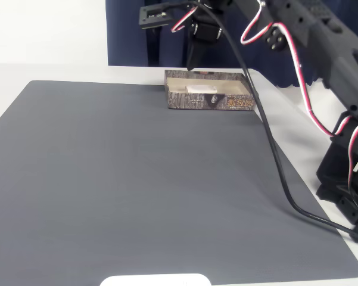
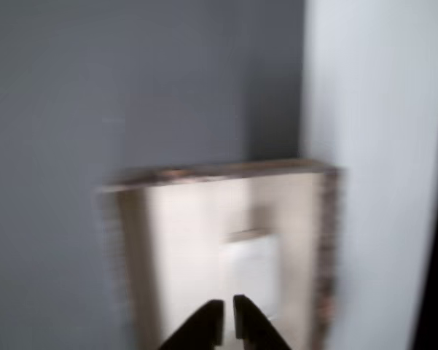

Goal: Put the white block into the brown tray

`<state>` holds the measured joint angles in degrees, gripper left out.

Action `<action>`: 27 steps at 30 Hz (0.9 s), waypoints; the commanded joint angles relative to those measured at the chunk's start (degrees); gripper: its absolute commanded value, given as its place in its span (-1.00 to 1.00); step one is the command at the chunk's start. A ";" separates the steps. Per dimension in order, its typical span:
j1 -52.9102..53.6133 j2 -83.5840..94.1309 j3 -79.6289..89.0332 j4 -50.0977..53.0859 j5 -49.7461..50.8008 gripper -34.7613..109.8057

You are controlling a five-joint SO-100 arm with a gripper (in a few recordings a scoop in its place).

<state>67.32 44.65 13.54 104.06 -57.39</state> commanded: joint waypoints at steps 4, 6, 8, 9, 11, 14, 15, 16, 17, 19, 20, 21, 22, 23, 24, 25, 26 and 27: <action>-4.22 21.71 17.05 3.87 11.16 -0.52; -6.59 27.51 24.26 3.43 13.89 -0.52; -9.84 33.31 31.90 2.55 17.31 -0.52; -11.78 36.30 35.68 1.93 18.98 -0.52; -15.64 41.84 42.63 0.70 22.59 -0.52; -20.74 49.13 51.06 0.00 28.04 -0.52; -22.41 51.42 53.44 -0.09 29.53 -0.52; -24.17 53.70 55.99 -0.44 30.59 -0.52; -25.93 56.16 58.89 -0.97 31.46 -0.52; -29.88 61.52 65.92 -3.08 34.10 -0.52; -31.99 64.25 69.79 -4.48 35.42 -0.52; -34.19 67.15 73.65 -6.06 36.56 -0.52; -36.56 70.05 77.87 -8.17 37.62 -0.52; -38.85 73.04 82.35 -10.55 38.50 -0.52; -40.87 75.85 86.75 -12.57 39.37 -0.52; -42.80 78.49 90.97 -14.15 39.46 -0.52; -44.38 80.95 95.01 -15.47 39.73 -0.52; -45.70 83.50 98.79 -16.79 40.52 -0.52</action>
<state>24.79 120.41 106.35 90.88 -18.37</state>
